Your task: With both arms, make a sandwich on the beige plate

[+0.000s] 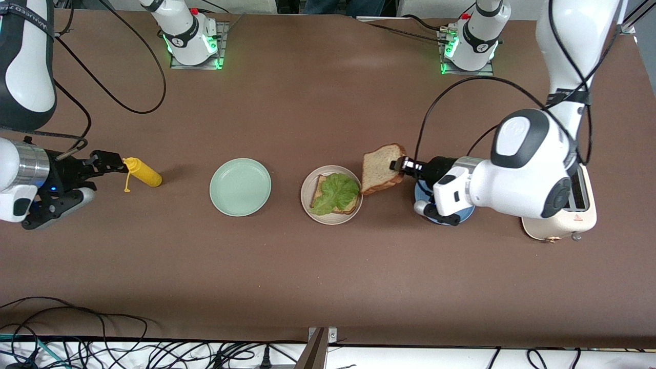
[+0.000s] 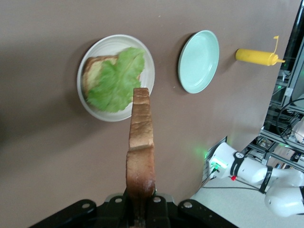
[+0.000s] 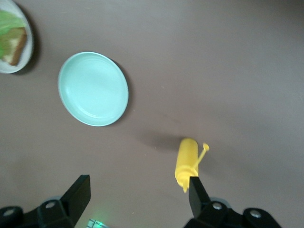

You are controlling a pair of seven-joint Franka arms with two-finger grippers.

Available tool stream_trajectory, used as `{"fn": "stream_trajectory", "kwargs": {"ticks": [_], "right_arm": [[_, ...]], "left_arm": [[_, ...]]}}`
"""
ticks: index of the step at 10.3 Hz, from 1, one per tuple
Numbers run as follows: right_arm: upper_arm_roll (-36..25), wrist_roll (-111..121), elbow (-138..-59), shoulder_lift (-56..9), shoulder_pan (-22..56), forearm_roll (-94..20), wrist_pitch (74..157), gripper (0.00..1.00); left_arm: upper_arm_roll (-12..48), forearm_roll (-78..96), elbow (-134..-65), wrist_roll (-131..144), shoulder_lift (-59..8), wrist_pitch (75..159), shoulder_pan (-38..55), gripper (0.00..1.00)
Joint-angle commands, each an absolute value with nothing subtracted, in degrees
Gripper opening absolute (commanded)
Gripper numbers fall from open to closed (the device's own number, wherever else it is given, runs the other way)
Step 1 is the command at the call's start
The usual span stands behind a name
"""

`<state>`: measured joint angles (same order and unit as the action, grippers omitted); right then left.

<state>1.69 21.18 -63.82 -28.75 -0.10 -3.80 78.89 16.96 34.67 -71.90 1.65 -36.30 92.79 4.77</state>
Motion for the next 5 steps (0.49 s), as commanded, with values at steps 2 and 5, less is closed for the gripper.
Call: {"fn": "stream_trajectory", "kwargs": {"ticks": [2, 5], "right_arm": [[2.4, 9.7, -70.1, -23.7, -0.4, 0.5, 80.1, 0.92], [1.9, 6.2, -85.4, -15.0, 0.3, 1.3, 91.3, 0.92]], "left_arm": [[16.3, 38.5, -71.3, 0.7, -41.7, 102.0, 10.4, 0.00], [16.3, 38.8, -73.0, -3.4, -45.9, 112.5, 14.2, 0.00]]}}
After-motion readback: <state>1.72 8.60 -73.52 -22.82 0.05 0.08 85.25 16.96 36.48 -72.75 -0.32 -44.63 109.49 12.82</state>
